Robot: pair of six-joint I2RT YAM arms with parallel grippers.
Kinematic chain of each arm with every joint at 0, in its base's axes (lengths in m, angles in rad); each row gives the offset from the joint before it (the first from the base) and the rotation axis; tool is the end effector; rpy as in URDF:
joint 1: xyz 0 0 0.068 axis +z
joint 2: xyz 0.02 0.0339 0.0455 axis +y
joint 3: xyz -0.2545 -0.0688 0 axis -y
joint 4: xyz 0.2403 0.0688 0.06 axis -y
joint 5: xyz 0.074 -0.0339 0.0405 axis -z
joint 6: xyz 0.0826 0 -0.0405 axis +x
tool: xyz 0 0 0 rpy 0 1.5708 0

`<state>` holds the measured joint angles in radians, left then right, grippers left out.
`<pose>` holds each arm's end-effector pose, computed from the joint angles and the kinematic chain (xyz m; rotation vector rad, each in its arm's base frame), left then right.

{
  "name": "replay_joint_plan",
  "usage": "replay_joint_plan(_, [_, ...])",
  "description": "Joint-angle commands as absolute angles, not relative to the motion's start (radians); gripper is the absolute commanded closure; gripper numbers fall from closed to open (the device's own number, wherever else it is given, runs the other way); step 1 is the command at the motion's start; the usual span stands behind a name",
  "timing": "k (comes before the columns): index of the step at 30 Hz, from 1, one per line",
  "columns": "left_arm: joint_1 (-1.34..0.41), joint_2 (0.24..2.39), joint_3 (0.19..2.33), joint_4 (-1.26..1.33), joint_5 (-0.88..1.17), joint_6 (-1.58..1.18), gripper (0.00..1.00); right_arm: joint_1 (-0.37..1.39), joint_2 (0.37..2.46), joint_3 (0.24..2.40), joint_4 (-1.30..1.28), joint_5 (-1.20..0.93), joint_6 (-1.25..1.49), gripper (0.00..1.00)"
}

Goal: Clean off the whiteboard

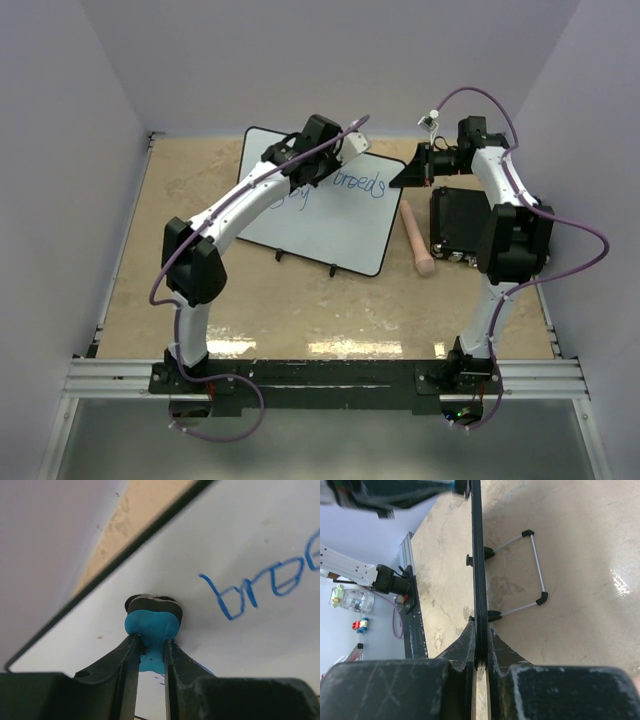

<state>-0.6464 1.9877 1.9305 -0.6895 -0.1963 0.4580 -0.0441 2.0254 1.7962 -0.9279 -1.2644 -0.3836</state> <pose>0.3930 -0.2763 0.2871 1.1228 2.0112 0.1310 0.4222 0.0602 0.2554 -0.6768 2.0268 1.4177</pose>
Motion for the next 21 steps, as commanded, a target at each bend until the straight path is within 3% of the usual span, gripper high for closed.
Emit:
replay_joint_plan(1, [-0.627, 2.084, 2.129, -0.577, -0.357, 0.495, 1.0, -0.008, 1.974, 1.795, -0.89, -1.23, -0.479, 1.0])
replay_joint_plan(5, [-0.624, 2.1, 2.151, -0.557, -0.419, 0.541, 1.0, -0.008, 1.967, 1.792, -0.888, -1.229, -0.477, 1.0])
replay_joint_plan(10, [-0.623, 2.045, 2.056, -0.586, -0.329, 0.532, 1.0, -0.008, 1.959, 1.786, -0.885, -1.229, -0.471, 1.0])
replay_joint_plan(17, [-0.623, 1.872, 1.645, -0.532, -0.167, 0.557, 1.0, -0.008, 1.956, 1.783, -0.885, -1.232, -0.469, 1.0])
replay_joint_plan(21, [-0.624, 1.822, 1.557, -0.502, -0.107, 0.552, 1.0, -0.008, 1.953, 1.781, -0.881, -1.23, -0.466, 1.0])
